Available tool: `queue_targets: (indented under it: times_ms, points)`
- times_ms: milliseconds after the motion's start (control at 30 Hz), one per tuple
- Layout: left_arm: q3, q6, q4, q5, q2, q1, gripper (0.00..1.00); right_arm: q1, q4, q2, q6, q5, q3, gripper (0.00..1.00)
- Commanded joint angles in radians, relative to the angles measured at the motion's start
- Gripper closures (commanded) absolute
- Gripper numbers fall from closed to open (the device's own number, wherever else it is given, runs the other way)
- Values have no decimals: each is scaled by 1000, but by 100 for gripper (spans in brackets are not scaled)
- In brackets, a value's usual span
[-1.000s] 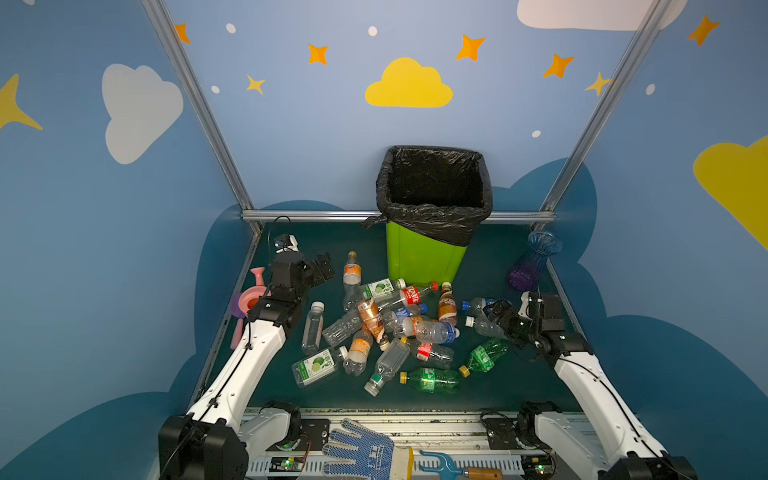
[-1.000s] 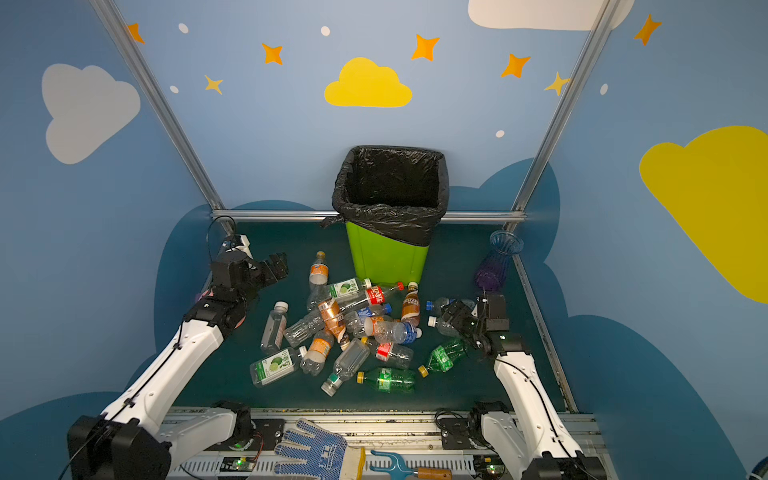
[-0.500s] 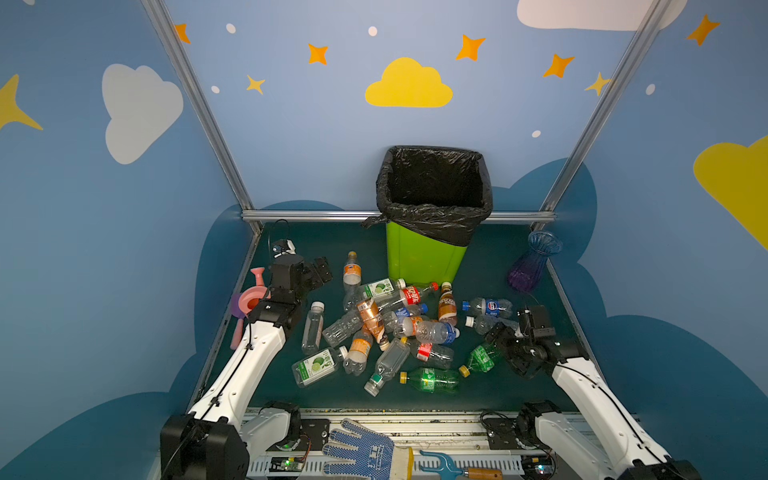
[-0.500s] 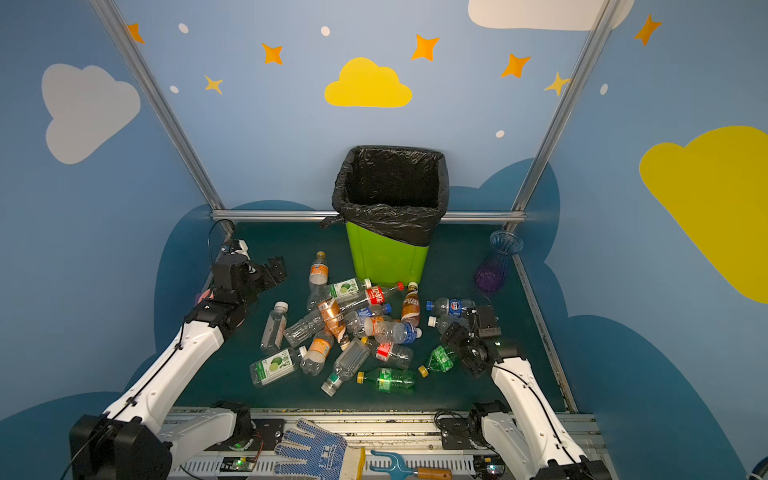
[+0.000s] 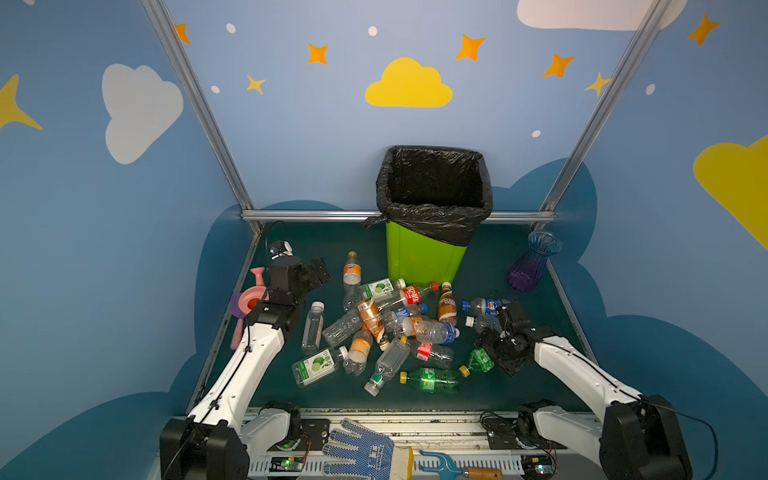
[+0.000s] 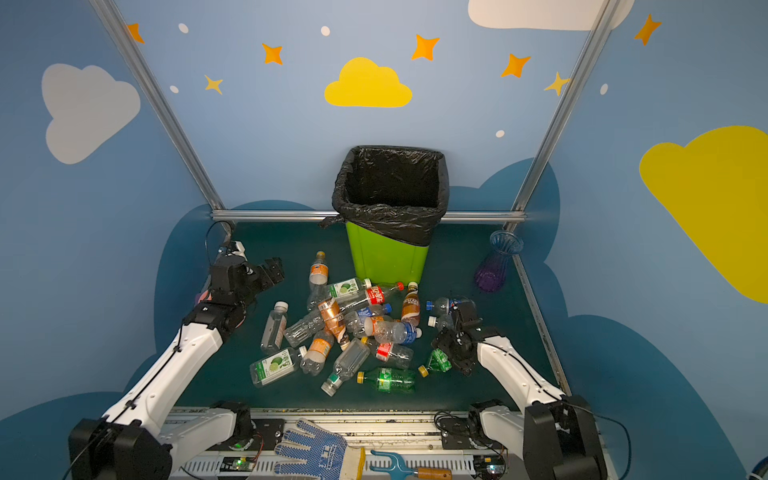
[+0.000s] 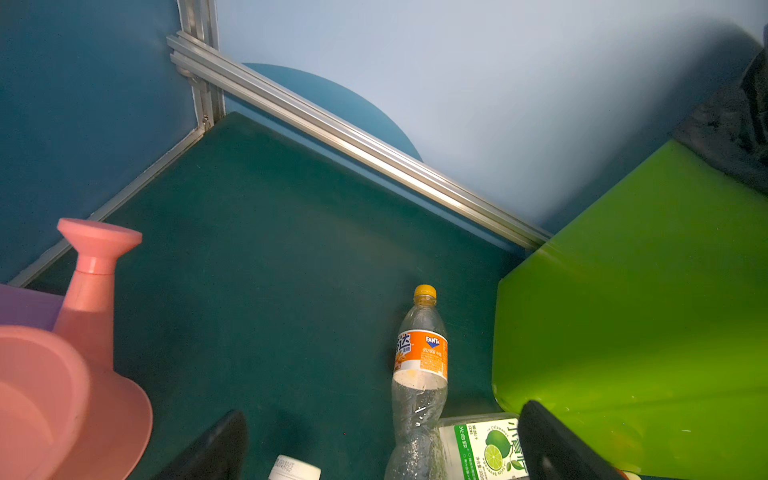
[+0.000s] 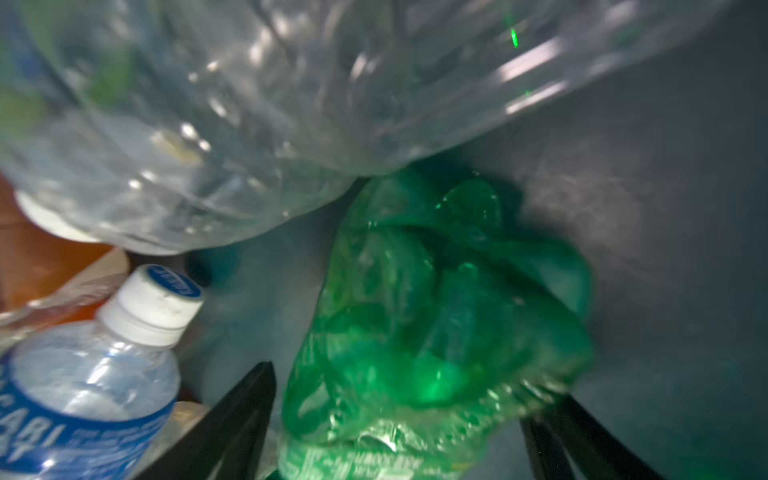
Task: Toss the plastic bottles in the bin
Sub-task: 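Grasp the crushed green bottle with the right gripper while the left returns, then lift the green bottle with the right gripper over the bin and release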
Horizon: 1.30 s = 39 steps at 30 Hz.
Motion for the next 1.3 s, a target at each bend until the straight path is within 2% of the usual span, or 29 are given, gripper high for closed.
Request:
queue_targets:
  times_ms: [0, 167, 300, 367, 767, 933, 1000, 1067, 1167, 1267]
  points:
    - [-15, -2, -11, -15, -21, 7, 0, 16, 30, 10, 16, 15, -13, 18]
    - [-19, -6, -8, -10, -21, 8, 0, 30, 43, 22, 22, 18, -23, 21]
    - [-19, -8, -7, -8, -22, 10, 0, 39, 50, 32, 26, 16, -24, 33]
    - [-19, -7, -8, -10, -23, 10, 0, 42, 53, 28, 29, 14, -24, 36]
    - [-30, -24, -4, -2, -23, 16, 0, 75, 22, -79, 51, 52, 21, 37]
    - [-39, -24, 1, -7, -17, 19, 0, 91, 165, -164, -10, 14, 55, 39]
    - [-39, -26, 0, -8, -7, 21, 0, 93, 200, -162, -70, -9, 113, 40]
    - [-36, -28, -7, -6, 13, 23, 0, 95, 152, -124, -156, 1, 241, 40]
    - [-19, -37, -32, -7, 50, 27, 0, 92, 47, -48, -325, 28, 494, 39]
    - [-9, -47, -52, -7, 70, 32, 0, 83, -30, -4, -501, 126, 785, 39]
